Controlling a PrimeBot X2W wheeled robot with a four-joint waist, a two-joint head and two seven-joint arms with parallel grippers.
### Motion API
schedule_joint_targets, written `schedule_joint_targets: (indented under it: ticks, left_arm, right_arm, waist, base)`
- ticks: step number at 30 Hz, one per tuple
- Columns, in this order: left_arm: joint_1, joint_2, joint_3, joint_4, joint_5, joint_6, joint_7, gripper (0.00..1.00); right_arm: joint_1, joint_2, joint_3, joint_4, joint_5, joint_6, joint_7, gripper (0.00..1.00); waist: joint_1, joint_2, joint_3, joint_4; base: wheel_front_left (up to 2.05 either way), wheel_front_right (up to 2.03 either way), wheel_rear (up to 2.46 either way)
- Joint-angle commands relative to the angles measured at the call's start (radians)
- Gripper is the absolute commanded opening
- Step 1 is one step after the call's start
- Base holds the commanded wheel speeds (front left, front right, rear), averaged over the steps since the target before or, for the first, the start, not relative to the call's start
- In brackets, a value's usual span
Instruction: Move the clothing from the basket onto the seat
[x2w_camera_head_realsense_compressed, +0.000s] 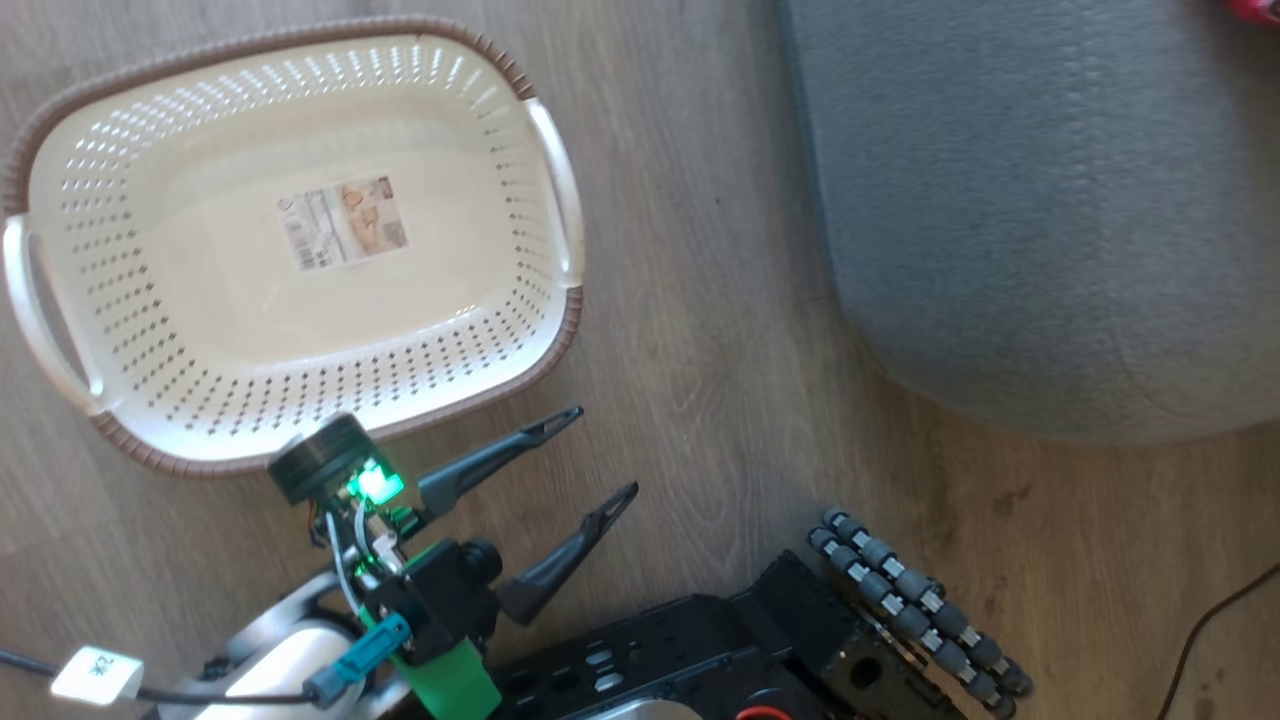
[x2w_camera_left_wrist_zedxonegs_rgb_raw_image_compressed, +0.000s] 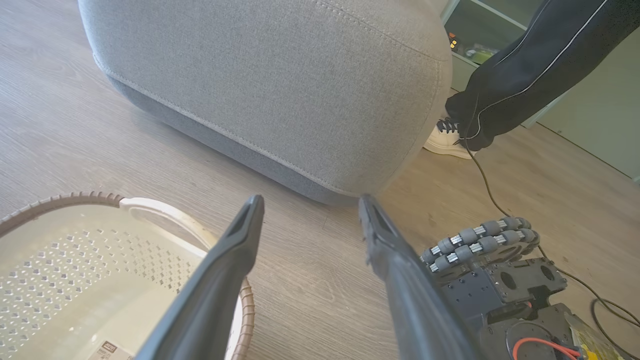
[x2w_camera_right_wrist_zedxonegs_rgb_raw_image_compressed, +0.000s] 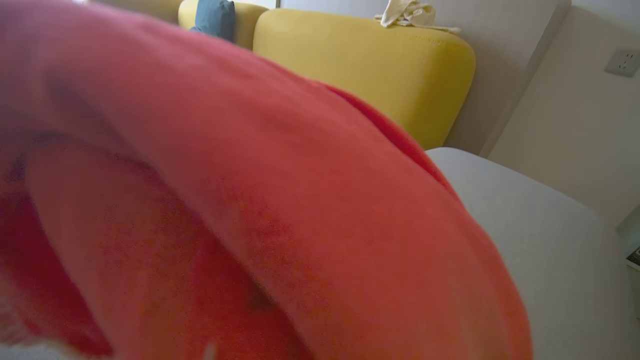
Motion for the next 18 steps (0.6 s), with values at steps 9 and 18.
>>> schedule_joint_targets:
  ticks: [9, 18]
  left_arm:
    - [-0.024, -0.024, 0.03, -0.028, -0.015, -0.001, -0.005, 1.0]
    - [-0.032, -0.035, 0.024, -0.018, -0.016, -0.001, -0.005, 1.0]
  right_arm:
    - [-0.016, -0.024, 0.059, 0.144, -0.01, 0.0, 0.154, 0.0]
    - [0.004, -0.024, 0.119, 0.162, 0.005, 0.0, 0.195, 0.0]
  waist:
    - [-0.0001, -0.0001, 0.025, 0.043]
    - [-0.0001, -0.0001, 0.015, 0.046]
  base:
    - [0.0, 0.0, 0.0]
    - [0.0, 0.0, 0.0]
